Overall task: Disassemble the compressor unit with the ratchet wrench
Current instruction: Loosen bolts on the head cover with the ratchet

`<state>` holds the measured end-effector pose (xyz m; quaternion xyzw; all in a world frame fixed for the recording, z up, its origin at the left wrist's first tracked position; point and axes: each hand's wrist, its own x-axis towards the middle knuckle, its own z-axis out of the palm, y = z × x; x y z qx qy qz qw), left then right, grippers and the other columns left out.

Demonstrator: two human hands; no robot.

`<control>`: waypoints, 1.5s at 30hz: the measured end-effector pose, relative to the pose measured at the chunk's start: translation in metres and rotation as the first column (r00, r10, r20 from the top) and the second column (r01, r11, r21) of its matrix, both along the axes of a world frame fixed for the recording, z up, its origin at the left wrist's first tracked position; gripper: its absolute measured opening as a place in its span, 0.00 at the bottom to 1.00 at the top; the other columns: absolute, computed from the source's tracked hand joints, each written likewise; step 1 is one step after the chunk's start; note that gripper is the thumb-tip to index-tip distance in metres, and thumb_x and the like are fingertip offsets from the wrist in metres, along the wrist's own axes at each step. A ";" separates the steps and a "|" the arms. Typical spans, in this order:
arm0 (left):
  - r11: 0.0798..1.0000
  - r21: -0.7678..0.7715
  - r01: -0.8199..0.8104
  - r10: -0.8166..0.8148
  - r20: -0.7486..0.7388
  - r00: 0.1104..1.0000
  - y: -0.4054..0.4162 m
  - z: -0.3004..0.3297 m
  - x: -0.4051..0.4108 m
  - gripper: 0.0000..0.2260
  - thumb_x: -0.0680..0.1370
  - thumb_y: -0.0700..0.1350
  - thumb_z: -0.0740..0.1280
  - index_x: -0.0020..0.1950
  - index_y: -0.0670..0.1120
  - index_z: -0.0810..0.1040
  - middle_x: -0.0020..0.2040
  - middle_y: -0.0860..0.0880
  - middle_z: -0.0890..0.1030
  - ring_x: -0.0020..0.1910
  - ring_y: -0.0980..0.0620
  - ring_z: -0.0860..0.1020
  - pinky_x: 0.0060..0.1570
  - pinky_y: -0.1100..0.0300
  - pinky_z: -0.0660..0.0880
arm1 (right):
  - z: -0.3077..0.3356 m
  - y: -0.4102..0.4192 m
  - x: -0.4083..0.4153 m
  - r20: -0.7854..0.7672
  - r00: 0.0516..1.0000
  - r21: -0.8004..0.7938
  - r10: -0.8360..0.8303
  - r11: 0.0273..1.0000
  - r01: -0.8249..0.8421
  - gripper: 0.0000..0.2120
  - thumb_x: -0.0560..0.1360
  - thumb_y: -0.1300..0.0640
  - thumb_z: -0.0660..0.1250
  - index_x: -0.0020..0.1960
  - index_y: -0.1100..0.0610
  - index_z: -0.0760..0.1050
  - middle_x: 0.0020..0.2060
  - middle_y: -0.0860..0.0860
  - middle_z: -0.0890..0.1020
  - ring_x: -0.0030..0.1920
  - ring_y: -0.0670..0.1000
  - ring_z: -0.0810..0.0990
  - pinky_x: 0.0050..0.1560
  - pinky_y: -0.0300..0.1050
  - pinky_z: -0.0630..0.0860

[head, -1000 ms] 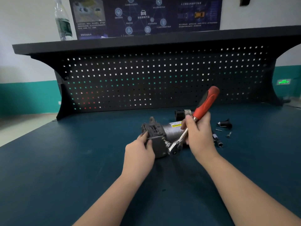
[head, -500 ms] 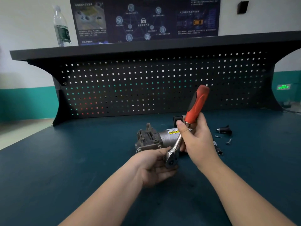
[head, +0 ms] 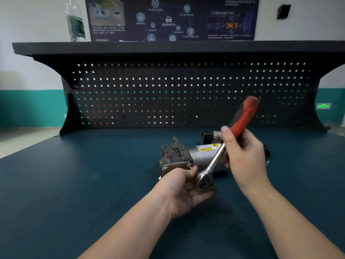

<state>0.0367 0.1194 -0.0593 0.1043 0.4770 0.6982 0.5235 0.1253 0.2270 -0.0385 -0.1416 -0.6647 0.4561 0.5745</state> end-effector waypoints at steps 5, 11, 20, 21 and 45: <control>1.000 0.011 0.017 -0.016 -0.073 0.997 -0.001 -0.001 0.000 0.08 0.77 0.41 0.67 0.43 0.36 0.78 0.34 0.39 0.81 0.34 0.42 0.82 0.36 0.49 0.81 | 0.003 0.004 0.005 0.050 0.994 0.043 -0.098 0.994 0.096 0.12 0.70 0.50 0.74 0.33 0.53 0.75 0.23 0.45 0.76 0.26 0.43 0.72 0.28 0.37 0.70; 1.000 0.027 0.010 -0.010 -0.022 1.000 0.002 -0.001 0.002 0.08 0.78 0.41 0.64 0.44 0.37 0.77 0.36 0.39 0.83 0.37 0.41 0.81 0.38 0.48 0.77 | -0.028 0.012 -0.012 0.050 0.998 -0.834 0.037 0.551 0.021 0.12 0.73 0.57 0.63 0.33 0.53 0.62 0.14 0.45 0.58 0.13 0.44 0.54 0.17 0.31 0.53; 1.000 -0.012 0.021 -0.022 -0.053 0.998 -0.003 0.003 0.001 0.08 0.76 0.43 0.68 0.43 0.37 0.77 0.42 0.38 0.79 0.36 0.41 0.81 0.32 0.50 0.80 | 0.001 -0.004 -0.001 0.064 0.991 0.093 -0.115 0.990 0.108 0.16 0.72 0.48 0.72 0.32 0.53 0.71 0.24 0.40 0.75 0.27 0.39 0.73 0.31 0.31 0.69; 1.000 -0.006 0.014 -0.014 -0.034 0.999 -0.003 0.003 0.001 0.08 0.77 0.42 0.67 0.43 0.37 0.77 0.42 0.37 0.80 0.36 0.41 0.81 0.33 0.48 0.80 | 0.000 -0.004 -0.001 0.072 0.989 0.106 -0.128 0.987 0.120 0.16 0.72 0.47 0.72 0.32 0.53 0.71 0.24 0.40 0.75 0.27 0.40 0.73 0.32 0.31 0.69; 0.999 0.042 0.003 -0.003 -0.006 1.000 -0.002 0.002 -0.001 0.06 0.77 0.38 0.65 0.45 0.35 0.76 0.37 0.39 0.80 0.39 0.41 0.80 0.43 0.46 0.78 | 0.000 -0.016 -0.001 0.143 0.958 0.113 -0.247 0.966 0.232 0.11 0.74 0.51 0.68 0.35 0.52 0.72 0.24 0.46 0.75 0.28 0.46 0.71 0.30 0.39 0.67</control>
